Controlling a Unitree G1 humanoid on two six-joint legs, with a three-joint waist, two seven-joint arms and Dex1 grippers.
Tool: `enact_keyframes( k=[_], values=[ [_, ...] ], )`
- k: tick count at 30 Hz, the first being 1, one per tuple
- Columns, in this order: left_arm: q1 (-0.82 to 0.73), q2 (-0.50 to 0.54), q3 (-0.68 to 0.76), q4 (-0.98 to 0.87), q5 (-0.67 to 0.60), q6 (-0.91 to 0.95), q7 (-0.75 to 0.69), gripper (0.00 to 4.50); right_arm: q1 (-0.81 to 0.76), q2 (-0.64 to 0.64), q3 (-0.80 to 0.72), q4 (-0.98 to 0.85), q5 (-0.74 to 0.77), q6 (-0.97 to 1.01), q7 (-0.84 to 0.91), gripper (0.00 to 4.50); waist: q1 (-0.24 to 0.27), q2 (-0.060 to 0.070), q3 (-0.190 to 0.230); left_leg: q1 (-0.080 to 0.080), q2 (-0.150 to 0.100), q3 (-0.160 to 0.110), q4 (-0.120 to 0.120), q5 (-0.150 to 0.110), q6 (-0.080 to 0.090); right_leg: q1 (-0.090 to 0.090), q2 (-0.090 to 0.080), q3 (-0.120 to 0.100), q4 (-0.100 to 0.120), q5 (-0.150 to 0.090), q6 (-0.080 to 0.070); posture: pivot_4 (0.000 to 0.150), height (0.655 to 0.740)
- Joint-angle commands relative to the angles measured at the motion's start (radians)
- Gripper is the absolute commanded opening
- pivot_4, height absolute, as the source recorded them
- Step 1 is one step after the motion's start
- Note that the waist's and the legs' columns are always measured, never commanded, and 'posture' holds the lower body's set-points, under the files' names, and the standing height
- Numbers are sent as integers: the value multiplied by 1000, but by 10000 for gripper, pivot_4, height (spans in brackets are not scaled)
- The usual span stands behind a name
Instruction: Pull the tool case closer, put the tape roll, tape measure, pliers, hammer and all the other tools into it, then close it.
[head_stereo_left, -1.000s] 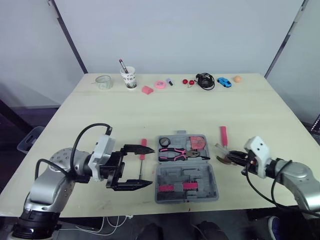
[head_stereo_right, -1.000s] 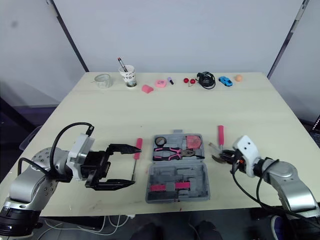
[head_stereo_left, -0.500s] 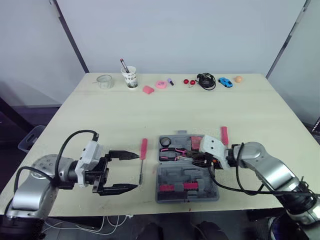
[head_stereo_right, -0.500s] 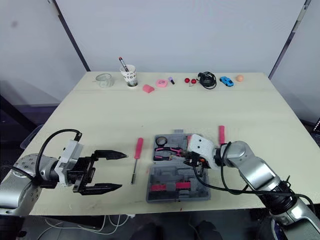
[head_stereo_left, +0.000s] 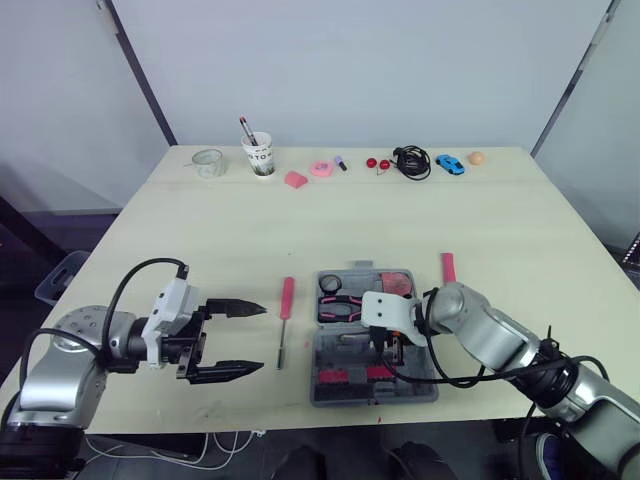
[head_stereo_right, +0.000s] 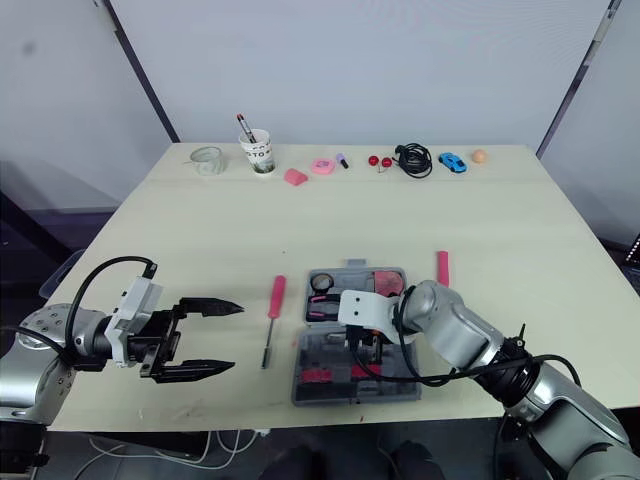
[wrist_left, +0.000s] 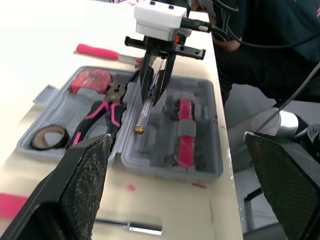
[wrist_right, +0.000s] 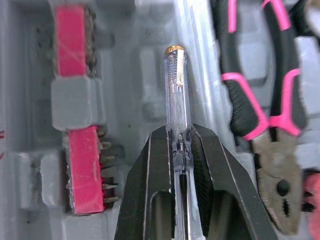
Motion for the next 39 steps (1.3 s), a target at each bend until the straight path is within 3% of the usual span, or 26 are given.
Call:
enact_keyframes(
  k=[1, 25, 27, 28, 32, 39],
  values=[
    [0, 13, 16, -3, -3, -17, -20, 45000, -23, 21, -4, 0, -24, -6, -2, 595, 0, 0, 0, 0, 0, 0, 0, 0, 0, 0, 0, 0, 0, 0, 0, 1500, 7400],
    [35, 1, 22, -32, -6, -11, -7, 45000, -34, 138, 3, 94, -87, -78, 10, 595, -4, 0, 0, 0, 0, 0, 0, 0, 0, 0, 0, -1, 1, 0, 0, 1500, 7400],
    [39, 0, 23, -33, -7, -11, -7, 45000, -32, 139, 1, 96, -91, -85, 10, 10129, -4, 0, 0, 0, 0, 0, 0, 0, 0, 0, 0, -1, 1, 0, 0, 1500, 7400],
    [40, -1, 23, -33, -7, -11, -7, 45000, -30, 140, -1, 96, -92, -87, 11, 12283, -4, 0, 0, 0, 0, 0, 0, 0, 0, 0, 0, -1, 1, 0, 0, 1500, 7400],
    [44, -4, 23, -34, -8, -10, -3, 45000, -20, 135, -18, 87, -96, -101, 9, 29088, -4, 0, 0, 0, 0, 0, 0, 0, 0, 0, 0, -1, 1, 0, 0, 1500, 7400],
    [50, -11, 20, -43, -11, -7, 0, 45000, -12, 121, -59, 32, -79, -100, 13, 29088, -4, 0, 0, 0, 0, 0, 0, 0, 0, 0, 0, -1, 1, 0, 0, 1500, 7400]
  ],
)
